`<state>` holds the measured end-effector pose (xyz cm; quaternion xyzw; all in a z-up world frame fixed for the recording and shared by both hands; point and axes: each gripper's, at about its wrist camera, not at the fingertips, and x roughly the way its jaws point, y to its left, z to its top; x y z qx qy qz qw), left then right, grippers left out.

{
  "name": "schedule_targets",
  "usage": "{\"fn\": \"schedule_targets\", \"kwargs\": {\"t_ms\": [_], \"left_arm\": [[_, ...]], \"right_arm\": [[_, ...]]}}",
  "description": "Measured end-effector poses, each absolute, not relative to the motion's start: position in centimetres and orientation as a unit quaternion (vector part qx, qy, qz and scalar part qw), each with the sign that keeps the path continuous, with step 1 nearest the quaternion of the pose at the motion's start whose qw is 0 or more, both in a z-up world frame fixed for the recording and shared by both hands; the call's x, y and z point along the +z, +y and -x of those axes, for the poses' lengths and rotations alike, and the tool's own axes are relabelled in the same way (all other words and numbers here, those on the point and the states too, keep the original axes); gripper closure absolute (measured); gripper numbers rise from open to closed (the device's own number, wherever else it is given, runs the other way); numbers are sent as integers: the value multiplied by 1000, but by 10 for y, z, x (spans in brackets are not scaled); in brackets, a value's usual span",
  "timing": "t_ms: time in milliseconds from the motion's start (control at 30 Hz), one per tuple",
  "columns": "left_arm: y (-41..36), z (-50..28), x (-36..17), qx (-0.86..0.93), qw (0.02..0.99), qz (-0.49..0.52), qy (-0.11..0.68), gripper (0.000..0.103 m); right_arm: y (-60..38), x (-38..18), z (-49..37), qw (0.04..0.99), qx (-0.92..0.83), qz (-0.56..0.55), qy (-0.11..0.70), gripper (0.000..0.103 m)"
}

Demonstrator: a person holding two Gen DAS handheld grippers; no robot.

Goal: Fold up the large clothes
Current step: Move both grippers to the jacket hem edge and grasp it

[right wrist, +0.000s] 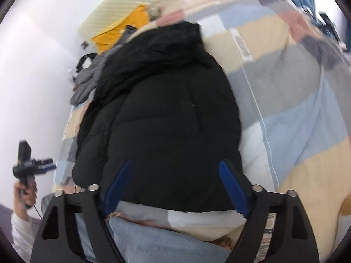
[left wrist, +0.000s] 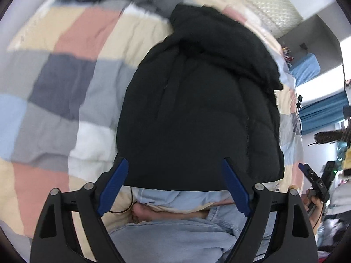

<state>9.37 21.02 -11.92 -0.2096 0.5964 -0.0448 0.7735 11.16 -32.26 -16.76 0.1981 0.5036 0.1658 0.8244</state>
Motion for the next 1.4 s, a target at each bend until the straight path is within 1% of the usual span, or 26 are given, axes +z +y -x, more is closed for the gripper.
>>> {"fn": "schedule_targets", "kwargs": {"t_ms": [67, 233, 267, 300, 400, 467, 633, 700, 767, 833, 933, 1000, 1200, 1267, 1300, 1333, 1367, 1400], "left_arm": [[221, -98, -137, -43, 760, 227, 608, 24], [239, -103, -174, -35, 727, 253, 637, 27], [242, -104, -180, -38, 716, 268, 643, 31], [245, -104, -185, -40, 708, 285, 645, 31], [251, -107, -193, -29, 699, 290, 653, 31], [254, -107, -200, -21, 688, 302, 660, 31], [265, -106, -216, -4, 662, 334, 671, 31], [268, -105, -221, 2, 651, 346, 675, 31], [272, -105, -224, 2, 647, 350, 677, 31], [270, -106, -225, 0, 644, 349, 681, 31], [271, -108, -226, 5, 642, 350, 682, 31], [269, -108, -226, 5, 640, 352, 683, 31], [269, -108, -226, 15, 638, 341, 690, 31], [269, -110, -226, 18, 638, 337, 692, 31], [269, -110, -226, 17, 638, 334, 693, 31], [268, -111, -226, 15, 639, 331, 694, 31], [268, -111, -226, 13, 640, 330, 694, 31], [269, -112, -226, 12, 641, 330, 693, 31]], "right_arm": [[-332, -178, -118, 814, 159, -226, 511, 28], [-345, -195, -137, 797, 140, -251, 532, 27], [-346, -198, -140, 794, 137, -252, 536, 27], [-347, -203, -143, 791, 130, -252, 543, 26], [-353, -217, -150, 782, 97, -256, 561, 22], [-359, -226, -152, 774, 81, -260, 571, 22], [-370, -251, -156, 746, 47, -288, 598, 17], [-372, -257, -158, 738, 44, -297, 605, 16], [-374, -259, -159, 734, 48, -305, 605, 13], [-373, -258, -160, 734, 57, -311, 601, 9], [-368, -256, -162, 730, 94, -322, 595, 9], [-361, -257, -162, 710, 154, -338, 598, 9], [-338, -243, -160, 703, 238, -316, 591, 9], [-338, -237, -157, 707, 256, -319, 578, 13], [-338, -233, -155, 710, 265, -318, 570, 24], [-336, -229, -154, 714, 271, -313, 564, 38], [-335, -226, -155, 718, 275, -307, 561, 45], [-335, -222, -151, 722, 278, -301, 558, 59]]}}
